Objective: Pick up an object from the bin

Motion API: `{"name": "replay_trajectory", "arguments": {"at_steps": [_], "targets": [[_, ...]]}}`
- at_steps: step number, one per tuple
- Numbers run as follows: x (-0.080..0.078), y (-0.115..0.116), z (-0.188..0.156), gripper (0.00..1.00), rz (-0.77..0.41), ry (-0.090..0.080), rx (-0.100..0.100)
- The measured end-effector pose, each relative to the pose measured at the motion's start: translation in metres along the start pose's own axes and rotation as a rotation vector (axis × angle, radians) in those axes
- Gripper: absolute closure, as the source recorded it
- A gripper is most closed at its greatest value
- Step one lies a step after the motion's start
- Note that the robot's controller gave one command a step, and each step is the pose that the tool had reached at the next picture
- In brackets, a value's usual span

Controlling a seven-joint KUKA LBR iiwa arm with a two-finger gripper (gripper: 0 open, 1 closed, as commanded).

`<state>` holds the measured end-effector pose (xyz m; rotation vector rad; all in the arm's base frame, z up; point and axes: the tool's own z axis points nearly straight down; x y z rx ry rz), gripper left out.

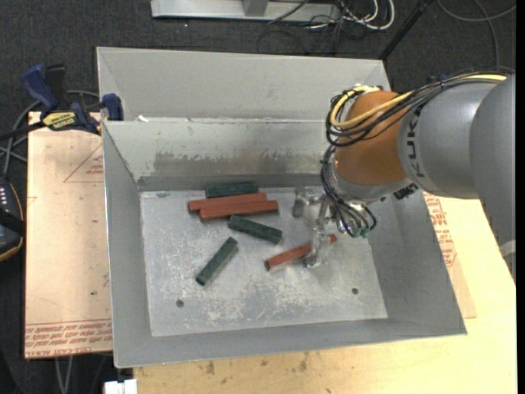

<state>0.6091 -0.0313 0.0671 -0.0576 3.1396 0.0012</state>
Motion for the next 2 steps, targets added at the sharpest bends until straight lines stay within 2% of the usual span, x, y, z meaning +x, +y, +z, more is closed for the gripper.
{"name": "replay_trajectory", "arguments": {"at_steps": [1, 2], "targets": [[0.053, -0.019, -0.002, 0.00, 0.051, 0.005, 0.000], [0.053, 0.012, -0.003, 0.00, 0.139, 0.001, -0.001]]}}
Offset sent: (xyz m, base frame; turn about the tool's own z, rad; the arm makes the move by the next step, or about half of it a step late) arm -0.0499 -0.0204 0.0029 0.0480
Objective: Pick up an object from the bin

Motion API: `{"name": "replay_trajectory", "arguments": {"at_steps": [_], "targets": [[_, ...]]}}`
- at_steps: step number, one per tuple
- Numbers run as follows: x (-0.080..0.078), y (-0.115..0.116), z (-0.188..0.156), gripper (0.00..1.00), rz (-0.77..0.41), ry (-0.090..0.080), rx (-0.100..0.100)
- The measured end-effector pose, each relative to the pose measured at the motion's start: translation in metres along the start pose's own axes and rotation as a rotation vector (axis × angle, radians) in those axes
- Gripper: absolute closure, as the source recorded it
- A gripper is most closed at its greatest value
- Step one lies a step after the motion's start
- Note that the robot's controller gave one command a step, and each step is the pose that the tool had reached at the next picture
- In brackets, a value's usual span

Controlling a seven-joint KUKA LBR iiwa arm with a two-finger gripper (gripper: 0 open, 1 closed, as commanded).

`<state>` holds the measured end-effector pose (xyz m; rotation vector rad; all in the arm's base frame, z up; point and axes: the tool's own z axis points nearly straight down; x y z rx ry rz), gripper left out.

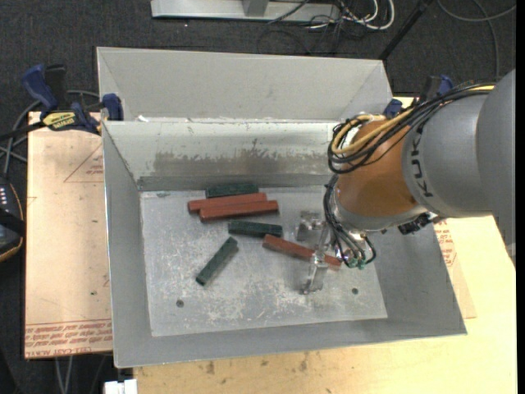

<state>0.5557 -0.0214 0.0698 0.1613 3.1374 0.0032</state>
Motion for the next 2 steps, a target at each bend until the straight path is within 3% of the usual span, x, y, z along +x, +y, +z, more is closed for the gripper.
{"name": "replay_trajectory", "arguments": {"at_steps": [1, 2], "targets": [[-0.001, -0.001, -0.001, 1.00, 0.000, -0.002, 0.001], [-0.021, 0.000, -0.151, 1.00, 0.035, -0.012, 0.000]]}}
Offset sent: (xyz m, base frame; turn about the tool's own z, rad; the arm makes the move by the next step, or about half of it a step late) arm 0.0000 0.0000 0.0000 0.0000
